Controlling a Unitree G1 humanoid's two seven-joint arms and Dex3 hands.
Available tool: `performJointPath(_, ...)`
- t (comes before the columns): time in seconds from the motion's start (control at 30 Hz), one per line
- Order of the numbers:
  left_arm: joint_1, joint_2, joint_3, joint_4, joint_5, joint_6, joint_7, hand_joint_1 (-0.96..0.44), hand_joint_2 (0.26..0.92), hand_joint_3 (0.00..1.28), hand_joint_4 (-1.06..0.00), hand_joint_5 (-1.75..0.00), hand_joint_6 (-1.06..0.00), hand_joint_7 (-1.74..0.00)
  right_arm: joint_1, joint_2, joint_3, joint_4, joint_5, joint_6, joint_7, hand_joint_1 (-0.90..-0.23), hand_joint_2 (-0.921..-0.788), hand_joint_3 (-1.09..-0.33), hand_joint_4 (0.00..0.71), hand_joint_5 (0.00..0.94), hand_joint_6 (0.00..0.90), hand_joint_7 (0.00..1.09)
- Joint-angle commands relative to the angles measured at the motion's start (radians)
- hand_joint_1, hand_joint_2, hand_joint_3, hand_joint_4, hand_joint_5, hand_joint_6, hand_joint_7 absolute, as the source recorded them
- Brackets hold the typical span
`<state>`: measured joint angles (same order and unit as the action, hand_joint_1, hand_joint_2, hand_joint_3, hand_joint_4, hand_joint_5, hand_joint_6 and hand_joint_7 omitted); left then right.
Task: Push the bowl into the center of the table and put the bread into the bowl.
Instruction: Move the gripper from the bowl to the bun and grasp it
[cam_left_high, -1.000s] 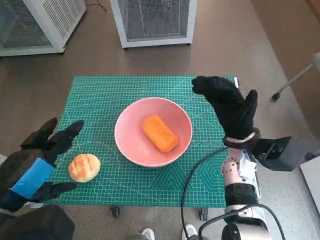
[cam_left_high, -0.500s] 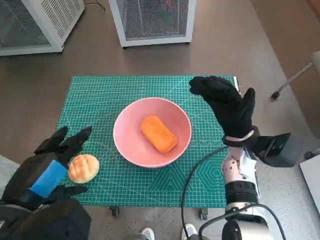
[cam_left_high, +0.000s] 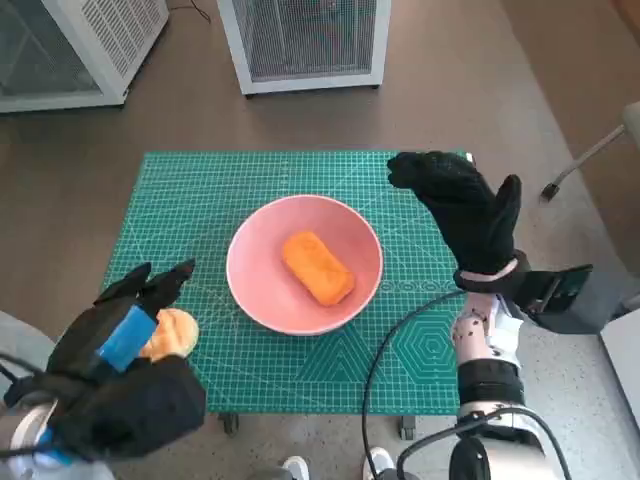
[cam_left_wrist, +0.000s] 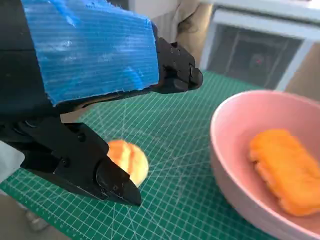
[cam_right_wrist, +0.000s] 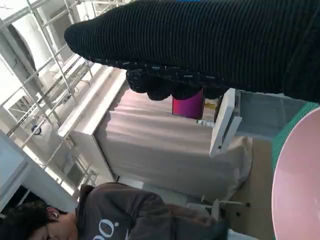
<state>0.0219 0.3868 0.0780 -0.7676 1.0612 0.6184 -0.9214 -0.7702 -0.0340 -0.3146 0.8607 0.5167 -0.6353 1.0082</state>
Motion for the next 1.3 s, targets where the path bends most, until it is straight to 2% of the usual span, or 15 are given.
performJointPath(0.03, -0.023, 0.012, -0.025, 0.085, 0.057, 0.028, 0.005, -0.05, 0.758, 0.01, -0.14, 0.0, -0.31, -0.01, 0.012, -0.002, -0.004, 0.002, 0.005, 0.003, -0.004, -0.564, -0.921, -0.622, 0.241, 0.001, 0.368, 0.0)
performJointPath(0.27, -0.071, 0.015, -0.072, 0.24, 0.159, 0.083, -0.013, -0.04, 0.765, 0.01, -0.13, 0.0, -0.3, 0.0, 0.017, 0.0, -0.001, -0.009, -0.001, 0.001, -0.019, -0.562, -0.921, -0.628, 0.237, 0.0, 0.365, 0.0)
performJointPath(0.53, -0.103, 0.018, -0.095, 0.367, 0.172, 0.105, 0.017, -0.04, 0.778, 0.01, -0.14, 0.0, -0.31, 0.0, 0.023, 0.002, 0.003, -0.021, -0.002, 0.002, -0.024, -0.566, -0.921, -0.631, 0.233, 0.0, 0.363, 0.0)
performJointPath(0.73, -0.119, 0.03, -0.109, 0.456, 0.153, 0.103, 0.051, -0.04, 0.798, 0.02, -0.19, -0.02, -0.38, -0.03, 0.026, 0.002, 0.006, -0.031, -0.001, 0.005, -0.024, -0.571, -0.921, -0.632, 0.232, 0.0, 0.361, 0.0)
performJointPath(0.87, -0.129, 0.036, -0.113, 0.485, 0.139, 0.106, 0.062, 0.01, 0.822, 0.03, -0.3, -0.04, -0.48, -0.06, 0.03, 0.002, 0.008, -0.038, 0.001, 0.008, -0.022, -0.571, -0.921, -0.633, 0.233, 0.001, 0.362, 0.0)
performJointPath(0.93, -0.131, 0.041, -0.115, 0.492, 0.132, 0.105, 0.068, 0.03, 0.837, 0.04, -0.4, -0.06, -0.55, -0.08, 0.032, 0.002, 0.009, -0.042, 0.001, 0.011, -0.021, -0.571, -0.921, -0.633, 0.233, 0.001, 0.362, 0.0)
performJointPath(0.97, -0.131, 0.043, -0.117, 0.494, 0.129, 0.104, 0.071, 0.04, 0.849, 0.05, -0.52, -0.09, -0.61, -0.1, 0.033, 0.002, 0.009, -0.044, 0.002, 0.012, -0.021, -0.572, -0.921, -0.634, 0.233, 0.001, 0.362, 0.0)
performJointPath(1.0, -0.13, 0.046, -0.117, 0.496, 0.124, 0.101, 0.078, 0.05, 0.853, 0.05, -0.56, -0.11, -0.63, -0.11, 0.034, 0.002, 0.009, -0.045, 0.002, 0.012, -0.021, -0.572, -0.921, -0.634, 0.233, 0.001, 0.362, 0.0)
performJointPath(1.03, -0.129, 0.048, -0.118, 0.497, 0.121, 0.099, 0.083, 0.16, 0.878, 0.08, -0.57, -0.54, -0.66, -0.23, 0.034, 0.002, 0.009, -0.047, 0.002, 0.013, -0.021, -0.572, -0.921, -0.634, 0.233, 0.001, 0.362, 0.0)
performJointPath(1.07, -0.126, 0.051, -0.117, 0.496, 0.114, 0.094, 0.092, 0.23, 0.893, 0.11, -0.57, -0.82, -0.64, -0.39, 0.035, 0.002, 0.009, -0.049, 0.003, 0.014, -0.021, -0.572, -0.921, -0.635, 0.233, 0.001, 0.362, 0.0)
performJointPath(1.1, -0.124, 0.053, -0.116, 0.495, 0.109, 0.091, 0.098, 0.15, 0.903, 0.11, -0.61, -0.98, -0.6, -0.67, 0.036, 0.002, 0.01, -0.051, 0.003, 0.015, -0.021, -0.572, -0.921, -0.635, 0.233, 0.001, 0.362, 0.0)
performJointPath(1.17, -0.115, 0.057, -0.112, 0.487, 0.092, 0.08, 0.118, 0.08, 0.912, 0.1, -0.65, -1.12, -0.59, -0.89, 0.039, 0.002, 0.01, -0.054, 0.003, 0.017, -0.022, -0.571, -0.921, -0.635, 0.233, 0.001, 0.362, 0.0)
performJointPath(1.3, -0.088, 0.069, -0.098, 0.459, 0.048, 0.048, 0.165, 0.02, 0.91, 0.09, -0.68, -1.24, -0.63, -1.0, 0.043, 0.001, 0.009, -0.06, 0.005, 0.021, -0.02, -0.569, -0.921, -0.637, 0.233, 0.0, 0.362, 0.0)
